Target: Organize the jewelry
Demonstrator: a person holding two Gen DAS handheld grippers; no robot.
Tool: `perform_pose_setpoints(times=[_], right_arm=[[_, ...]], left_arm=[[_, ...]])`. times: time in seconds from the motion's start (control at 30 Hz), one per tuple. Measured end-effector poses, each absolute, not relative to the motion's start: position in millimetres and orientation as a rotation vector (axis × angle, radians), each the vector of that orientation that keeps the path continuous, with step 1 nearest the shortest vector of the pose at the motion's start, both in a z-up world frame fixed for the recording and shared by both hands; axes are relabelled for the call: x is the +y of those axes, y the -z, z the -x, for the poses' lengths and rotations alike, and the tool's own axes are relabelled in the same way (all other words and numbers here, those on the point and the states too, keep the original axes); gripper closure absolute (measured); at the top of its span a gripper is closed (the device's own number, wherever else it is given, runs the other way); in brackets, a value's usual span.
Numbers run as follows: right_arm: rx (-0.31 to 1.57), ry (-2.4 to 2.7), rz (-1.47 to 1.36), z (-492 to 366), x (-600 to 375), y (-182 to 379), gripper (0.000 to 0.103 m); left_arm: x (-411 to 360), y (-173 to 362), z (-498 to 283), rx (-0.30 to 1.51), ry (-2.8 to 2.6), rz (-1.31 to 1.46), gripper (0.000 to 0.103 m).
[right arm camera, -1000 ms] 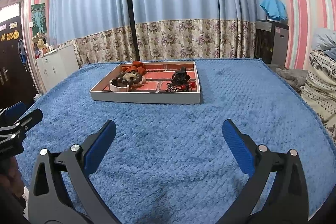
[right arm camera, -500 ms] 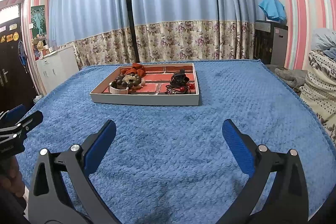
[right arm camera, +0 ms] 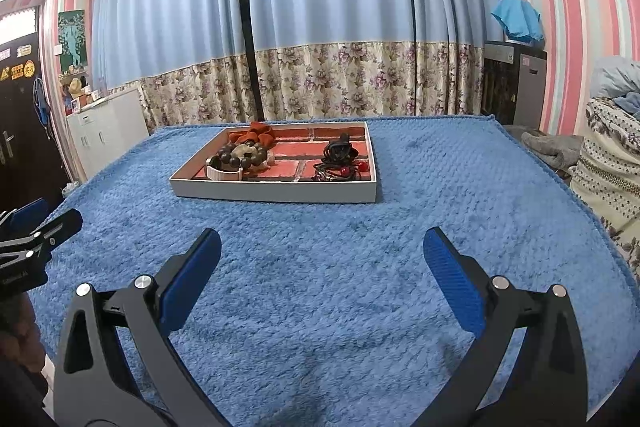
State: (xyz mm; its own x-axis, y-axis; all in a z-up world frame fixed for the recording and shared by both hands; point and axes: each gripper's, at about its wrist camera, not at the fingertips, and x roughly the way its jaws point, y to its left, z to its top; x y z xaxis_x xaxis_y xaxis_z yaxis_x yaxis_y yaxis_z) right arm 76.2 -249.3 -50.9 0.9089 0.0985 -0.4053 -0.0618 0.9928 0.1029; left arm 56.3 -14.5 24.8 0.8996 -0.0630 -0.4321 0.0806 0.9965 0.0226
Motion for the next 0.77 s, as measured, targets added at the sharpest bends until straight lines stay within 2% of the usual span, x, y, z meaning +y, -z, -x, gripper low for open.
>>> perform_pose_setpoints(times=[0.77], right_arm=[[0.436,-0.092,-0.089,-81.6,-248.5,56.2,0.005]], left_arm=[[-21.8,-22.0,-60.2,0.466,0.114,-0.037,0.004]])
